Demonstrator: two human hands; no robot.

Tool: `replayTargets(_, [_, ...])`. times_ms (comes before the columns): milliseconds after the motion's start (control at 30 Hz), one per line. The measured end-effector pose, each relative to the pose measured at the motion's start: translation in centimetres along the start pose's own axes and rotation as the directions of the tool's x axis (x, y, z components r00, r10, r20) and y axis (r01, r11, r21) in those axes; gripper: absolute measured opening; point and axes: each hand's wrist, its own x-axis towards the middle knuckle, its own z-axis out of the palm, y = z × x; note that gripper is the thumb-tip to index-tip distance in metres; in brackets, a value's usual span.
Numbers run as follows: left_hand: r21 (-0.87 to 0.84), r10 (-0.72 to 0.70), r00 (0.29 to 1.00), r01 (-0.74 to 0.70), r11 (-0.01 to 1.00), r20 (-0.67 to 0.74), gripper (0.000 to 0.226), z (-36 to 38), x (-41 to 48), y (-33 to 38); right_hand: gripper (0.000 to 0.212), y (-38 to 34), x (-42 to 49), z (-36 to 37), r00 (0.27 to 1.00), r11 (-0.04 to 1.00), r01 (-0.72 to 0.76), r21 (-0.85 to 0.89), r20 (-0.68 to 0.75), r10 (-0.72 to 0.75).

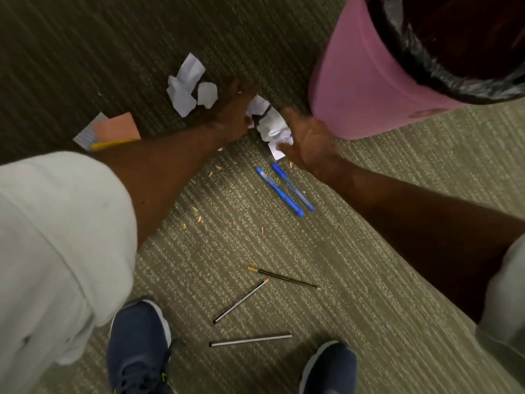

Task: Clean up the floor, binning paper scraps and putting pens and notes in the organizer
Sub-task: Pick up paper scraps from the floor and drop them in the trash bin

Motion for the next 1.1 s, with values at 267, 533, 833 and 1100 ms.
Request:
replayTargets(267, [-0.038, 0.022, 0.982, -0.03, 0.999, -0.187, 0.021, 1.5, -0.6, -0.1, 0.041, 0.2, -0.3, -0.2, 0.997, 0.999, 0.001, 0.035, -0.076, 0.002])
replayTargets(533, [-0.254, -0.042, 0.983, -0.005, 0.967, -0.178, 0.02, -1.7, -4.7, 0.7, 0.025, -1.9, -3.1, -2.4, 0.993, 0.992, -0.054, 0.11, -0.099, 0.065])
replayTargets(833, [-0.294, -0.046, 0.985, -0.005, 0.956, -0.166, 0.025, -10.2, -10.1, 6.6, 0.015, -6.1, -7.0, -10.8, 0.992, 0.96, -0.061, 0.273, -0.093, 0.09])
replayTargets(1100, [-0.321, -0.036, 0.958, -0.06, 0.945, -0.285, 0.021, -17.9, -11.0, 16.1, 0.015, -5.3, -8.6, -22.2, 0.976, 0.964, -0.032, 0.262, -0.2, 0.087])
